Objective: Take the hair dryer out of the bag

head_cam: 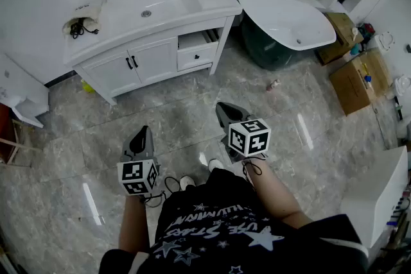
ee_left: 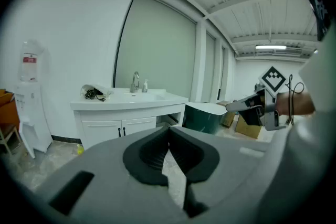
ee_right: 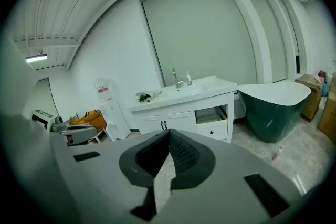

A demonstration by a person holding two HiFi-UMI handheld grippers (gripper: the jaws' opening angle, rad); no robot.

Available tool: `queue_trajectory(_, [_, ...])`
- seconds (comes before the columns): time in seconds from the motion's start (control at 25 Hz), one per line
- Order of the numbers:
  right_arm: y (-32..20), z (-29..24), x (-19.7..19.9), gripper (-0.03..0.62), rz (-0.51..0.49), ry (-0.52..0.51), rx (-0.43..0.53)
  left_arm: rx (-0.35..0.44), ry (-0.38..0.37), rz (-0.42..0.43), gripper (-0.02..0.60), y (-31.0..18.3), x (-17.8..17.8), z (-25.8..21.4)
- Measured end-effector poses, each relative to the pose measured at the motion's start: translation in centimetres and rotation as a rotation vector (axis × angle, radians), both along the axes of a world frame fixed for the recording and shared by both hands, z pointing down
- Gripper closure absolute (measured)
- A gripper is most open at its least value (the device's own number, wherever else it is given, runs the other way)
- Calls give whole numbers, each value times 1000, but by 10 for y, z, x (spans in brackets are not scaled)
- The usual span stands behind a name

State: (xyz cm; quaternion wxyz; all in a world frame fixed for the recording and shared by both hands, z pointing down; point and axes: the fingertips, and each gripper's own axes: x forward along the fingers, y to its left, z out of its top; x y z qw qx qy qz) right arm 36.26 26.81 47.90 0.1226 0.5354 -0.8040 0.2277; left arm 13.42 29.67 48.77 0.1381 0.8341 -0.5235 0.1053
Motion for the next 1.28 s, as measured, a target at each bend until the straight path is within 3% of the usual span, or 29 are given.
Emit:
queue_trajectory(0.48, [-3,-12,-23,592,-81,36,18,39,5,-30,560,5,-2,-15])
queue_trajectory(0.76, [-5,-19,-56,591,-61,-43,78,48,14,-68,557,23,-40,-12])
queue_trajectory(0.8, [-5,-20,-61,579,-65,-46,86,59,6,-69,557,23,-46,-14])
queue_trajectory(0.88, [-7,-20,-70,480,-83,-58,86,74,-6,-74,524,19,-55,-16])
queue_trajectory(0.96, [-10,-20,-78,416,-103,-72,76,64,5,-65,354,17,-58,-15])
queue_trajectory(1.16, [-35,-11,-81,230,-54,-76,73,8,39,-53,290,8,-60,0])
queue_trajectory(1.28, [-59,1,-85,215,-52,-82,49,-37,46,-39,281,1,-61,13])
